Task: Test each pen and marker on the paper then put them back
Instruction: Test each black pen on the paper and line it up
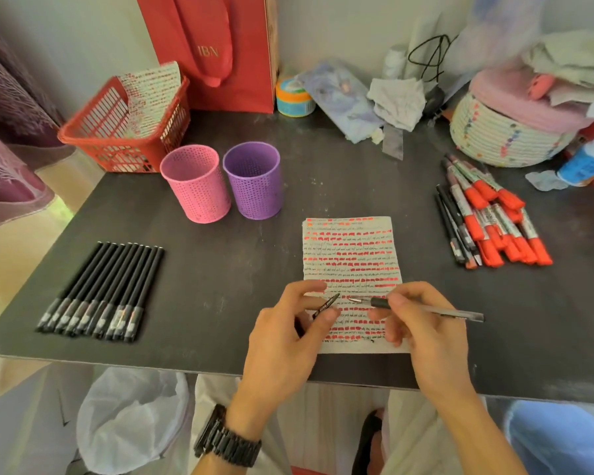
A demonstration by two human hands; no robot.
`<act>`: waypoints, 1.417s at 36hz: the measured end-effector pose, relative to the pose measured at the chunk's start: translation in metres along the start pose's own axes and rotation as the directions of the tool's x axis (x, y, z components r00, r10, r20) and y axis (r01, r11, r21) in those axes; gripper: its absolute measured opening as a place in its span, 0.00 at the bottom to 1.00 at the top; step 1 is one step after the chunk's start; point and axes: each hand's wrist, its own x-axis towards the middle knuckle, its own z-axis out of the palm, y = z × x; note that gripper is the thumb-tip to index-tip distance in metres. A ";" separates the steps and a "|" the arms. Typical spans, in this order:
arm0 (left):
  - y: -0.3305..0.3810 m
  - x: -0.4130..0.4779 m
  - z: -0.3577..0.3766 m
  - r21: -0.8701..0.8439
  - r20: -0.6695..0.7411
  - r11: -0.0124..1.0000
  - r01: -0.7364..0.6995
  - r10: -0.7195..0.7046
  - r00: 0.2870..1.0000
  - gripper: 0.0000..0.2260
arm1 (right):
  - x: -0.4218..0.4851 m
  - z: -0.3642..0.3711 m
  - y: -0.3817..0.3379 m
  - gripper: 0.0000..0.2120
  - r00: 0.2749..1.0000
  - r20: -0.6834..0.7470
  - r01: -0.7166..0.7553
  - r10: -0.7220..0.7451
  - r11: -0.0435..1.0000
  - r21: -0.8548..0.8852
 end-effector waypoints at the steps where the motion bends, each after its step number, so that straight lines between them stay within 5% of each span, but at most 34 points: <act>1: 0.000 0.000 0.000 0.002 -0.004 1.000 -0.006 0.006 1.000 0.10 | 0.000 0.000 0.000 0.05 1.000 0.002 0.003 -0.003 1.000 0.001; 9: 0.000 -0.001 0.000 -0.059 -0.016 0.998 -0.009 0.008 1.000 0.11 | -0.001 -0.001 -0.002 0.02 0.999 0.025 -0.041 0.038 0.994 0.103; 20: 0.001 -0.001 0.000 -0.056 -0.042 0.995 -0.086 0.084 0.996 0.10 | -0.005 0.003 -0.008 0.02 0.994 0.090 -0.061 0.065 0.997 -0.044; 29: 0.008 -0.001 -0.009 -0.296 -0.017 0.954 -0.055 0.052 0.999 0.09 | -0.006 0.005 -0.011 0.12 0.992 0.093 -0.080 0.086 0.994 -0.069; 40: 0.008 -0.004 -0.011 -0.235 0.055 0.972 -0.002 0.015 0.998 0.09 | -0.007 0.005 -0.009 0.08 0.992 0.125 0.020 -0.009 0.996 -0.085; 46: 0.012 -0.005 -0.032 -0.422 -0.016 0.905 0.042 -0.054 0.998 0.07 | -0.015 0.008 -0.010 0.07 0.981 0.175 0.130 -0.086 0.957 -0.259; 51: 0.002 -0.019 -0.077 -0.338 -0.239 0.941 -0.029 -0.056 0.969 0.06 | -0.020 0.009 -0.003 0.08 0.976 0.159 0.200 -0.148 0.897 -0.395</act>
